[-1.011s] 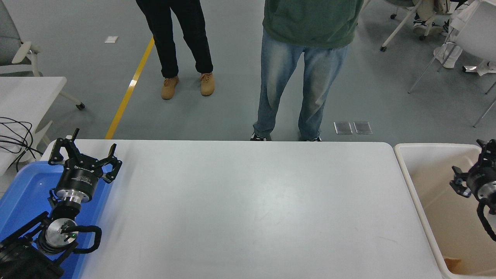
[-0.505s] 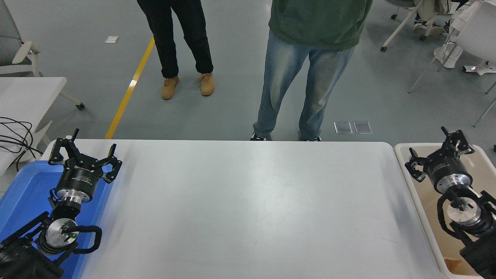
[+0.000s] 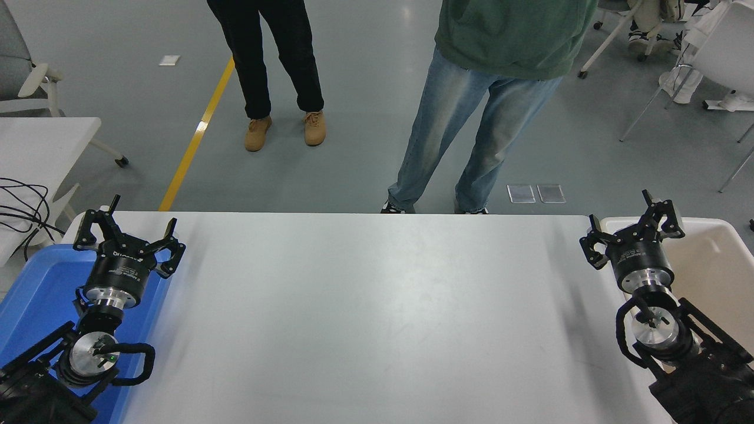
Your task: Clean the table surface
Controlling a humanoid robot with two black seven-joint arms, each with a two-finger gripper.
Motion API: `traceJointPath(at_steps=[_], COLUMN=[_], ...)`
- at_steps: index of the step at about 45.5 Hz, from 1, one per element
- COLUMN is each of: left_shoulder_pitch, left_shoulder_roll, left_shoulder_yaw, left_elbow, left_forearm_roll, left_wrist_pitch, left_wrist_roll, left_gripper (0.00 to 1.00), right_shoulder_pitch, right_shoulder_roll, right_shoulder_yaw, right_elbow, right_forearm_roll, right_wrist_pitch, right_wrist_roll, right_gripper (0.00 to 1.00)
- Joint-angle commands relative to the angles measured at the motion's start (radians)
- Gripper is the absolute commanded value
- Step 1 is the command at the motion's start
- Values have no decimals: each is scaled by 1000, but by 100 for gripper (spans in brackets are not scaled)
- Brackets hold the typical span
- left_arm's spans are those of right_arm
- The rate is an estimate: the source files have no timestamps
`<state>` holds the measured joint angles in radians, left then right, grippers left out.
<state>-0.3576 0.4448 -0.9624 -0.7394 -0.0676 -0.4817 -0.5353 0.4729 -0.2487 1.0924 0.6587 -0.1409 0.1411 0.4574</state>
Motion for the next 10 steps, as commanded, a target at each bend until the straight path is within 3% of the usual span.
traceJointPath(at_steps=[1,10], left_shoulder_pitch=[-1,0], left_shoulder_roll=[0,0], left_shoulder_yaw=[-1,-1], left_elbow=[0,0], left_forearm_roll=[0,0], left_wrist_pitch=[0,0], left_wrist_roll=[-2,0], left_gripper=[99,99], right_shoulder_pitch=[0,1], right_shoulder_roll=[12,22], right_shoulder_yaw=[-8,-23], right_elbow=[1,1], right_forearm_roll=[-87,-170], right_wrist_pitch=[3,2], right_wrist_roll=[21,21], right_gripper=[100,100])
